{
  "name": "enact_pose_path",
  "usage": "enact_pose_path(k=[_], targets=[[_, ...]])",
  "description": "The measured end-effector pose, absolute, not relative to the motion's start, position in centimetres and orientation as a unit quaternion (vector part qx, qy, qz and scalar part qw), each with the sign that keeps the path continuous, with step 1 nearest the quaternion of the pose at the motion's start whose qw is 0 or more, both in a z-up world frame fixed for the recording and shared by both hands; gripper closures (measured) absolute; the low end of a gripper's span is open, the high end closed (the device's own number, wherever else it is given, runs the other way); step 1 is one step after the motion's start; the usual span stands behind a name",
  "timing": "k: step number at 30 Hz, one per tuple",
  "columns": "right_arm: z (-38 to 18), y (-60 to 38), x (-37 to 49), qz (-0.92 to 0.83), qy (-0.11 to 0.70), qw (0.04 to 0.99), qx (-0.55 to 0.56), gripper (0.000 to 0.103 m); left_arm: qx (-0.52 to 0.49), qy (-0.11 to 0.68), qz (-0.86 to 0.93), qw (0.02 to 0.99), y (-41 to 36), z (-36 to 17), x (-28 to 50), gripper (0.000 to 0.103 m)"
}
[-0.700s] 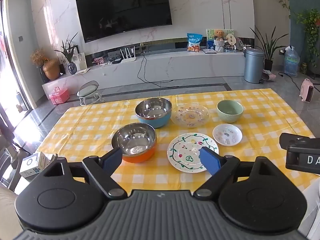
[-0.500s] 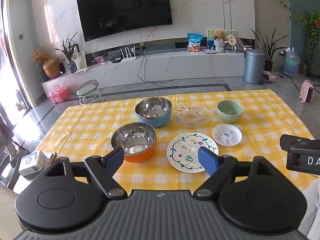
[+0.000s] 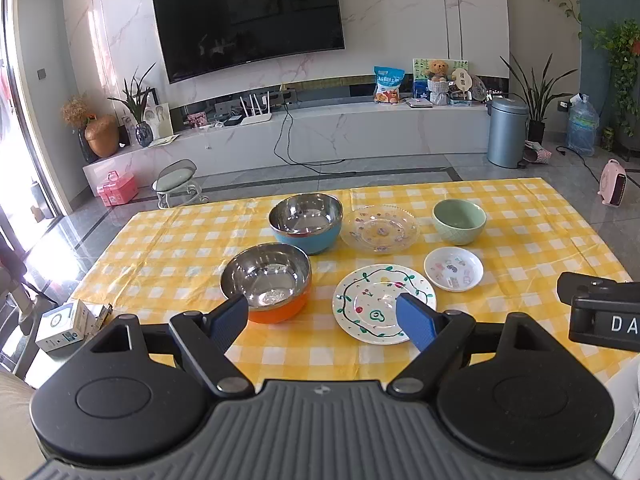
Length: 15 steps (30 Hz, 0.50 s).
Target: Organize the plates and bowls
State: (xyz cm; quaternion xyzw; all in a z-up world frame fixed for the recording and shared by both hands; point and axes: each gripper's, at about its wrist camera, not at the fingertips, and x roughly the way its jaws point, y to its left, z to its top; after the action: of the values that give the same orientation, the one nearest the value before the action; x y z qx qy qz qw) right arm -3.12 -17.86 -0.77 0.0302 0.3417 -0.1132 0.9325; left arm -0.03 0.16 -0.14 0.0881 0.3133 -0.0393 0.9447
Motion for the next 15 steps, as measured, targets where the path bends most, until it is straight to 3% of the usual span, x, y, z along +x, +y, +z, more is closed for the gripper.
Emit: enact_pose_path(k=[15], targets=[[-0.87,-17.93,-3.15,-0.113,0.342,0.932,0.031,0.002,0.082,0.317,-0.037,0.944,0.32,-0.33,0.09,0.005]])
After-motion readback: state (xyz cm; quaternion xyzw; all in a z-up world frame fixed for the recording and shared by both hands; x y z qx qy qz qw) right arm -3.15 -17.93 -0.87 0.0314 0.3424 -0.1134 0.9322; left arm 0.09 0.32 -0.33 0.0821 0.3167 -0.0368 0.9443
